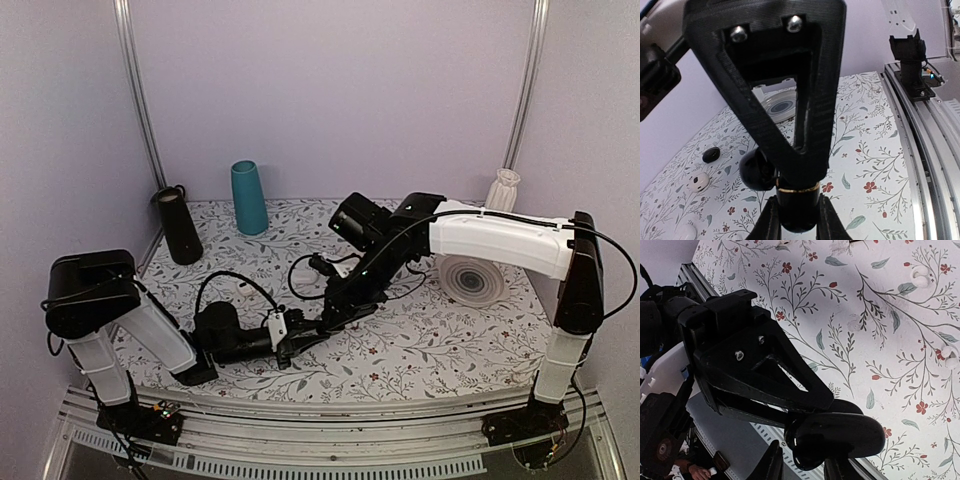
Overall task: Insert the wireless bluetooth earbuds into the charging case
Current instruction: Insert the left earbud into the left side groove of the charging case.
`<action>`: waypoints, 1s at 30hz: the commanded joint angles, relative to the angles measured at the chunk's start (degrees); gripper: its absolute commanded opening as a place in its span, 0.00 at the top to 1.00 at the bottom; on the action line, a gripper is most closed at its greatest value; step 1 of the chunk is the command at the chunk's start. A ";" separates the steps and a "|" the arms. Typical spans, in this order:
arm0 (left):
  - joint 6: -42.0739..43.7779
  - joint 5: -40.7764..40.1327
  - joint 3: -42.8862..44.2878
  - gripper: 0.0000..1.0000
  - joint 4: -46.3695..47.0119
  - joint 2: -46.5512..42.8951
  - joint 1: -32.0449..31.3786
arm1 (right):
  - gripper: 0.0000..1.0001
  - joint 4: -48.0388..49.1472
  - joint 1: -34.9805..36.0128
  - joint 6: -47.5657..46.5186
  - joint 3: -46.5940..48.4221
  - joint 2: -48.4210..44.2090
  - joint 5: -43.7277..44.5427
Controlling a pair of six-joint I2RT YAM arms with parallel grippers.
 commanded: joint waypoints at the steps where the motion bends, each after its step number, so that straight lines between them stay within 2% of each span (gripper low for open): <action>1: -0.98 1.57 2.72 1.00 8.10 0.33 -1.54 | 0.71 3.09 0.03 0.43 1.49 1.72 0.49; 30: -4.99 1.04 1.76 1.00 12.70 1.09 -0.62 | 0.58 -0.12 -0.09 2.48 2.03 -1.37 7.38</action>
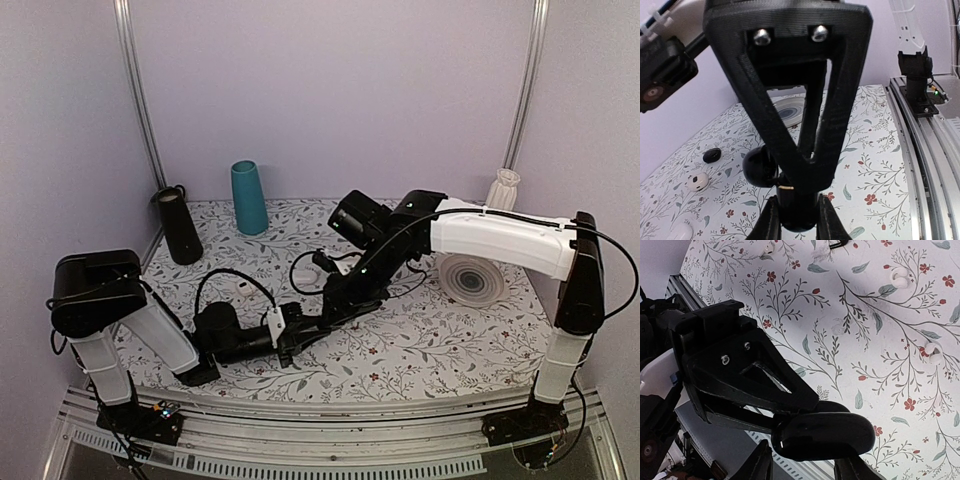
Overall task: Insert the wireless bluetooth earbuds into the charging case
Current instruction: Insert the left earbud into the left side groove of the charging case, then open the charging case.
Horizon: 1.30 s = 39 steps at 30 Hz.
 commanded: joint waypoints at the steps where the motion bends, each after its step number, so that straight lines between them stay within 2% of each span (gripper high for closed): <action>1: -0.65 2.22 1.21 1.00 8.96 -0.76 -0.56 | 0.57 1.13 -0.05 0.51 0.86 -1.46 3.05; 8: -2.89 2.40 0.21 1.00 10.76 -1.06 0.40 | 0.53 3.81 -0.06 1.04 0.01 -5.03 4.96; 13: -5.09 3.82 -0.63 1.00 11.58 -1.75 1.79 | 0.49 10.20 -0.04 1.34 -3.17 -9.57 6.49; 18: -7.92 5.32 -1.55 1.00 12.59 -2.76 3.50 | 0.49 14.98 -0.06 1.53 -6.31 -12.69 8.80; 23: -9.97 6.69 -2.06 1.00 11.54 -4.90 5.33 | 0.66 19.97 -0.08 1.70 -8.96 -14.94 8.50; 27: -12.27 8.08 -2.16 1.00 9.99 -7.37 7.02 | 0.68 22.17 -0.08 1.38 -10.50 -15.84 9.00; 32: -18.24 11.21 -2.98 1.00 10.51 -10.13 9.91 | 0.59 28.99 -0.06 -0.64 -14.87 -19.04 8.06; 39: -26.09 15.43 -3.45 1.00 8.44 -15.99 12.51 | 0.40 44.91 -0.08 -6.15 -25.67 -25.60 7.98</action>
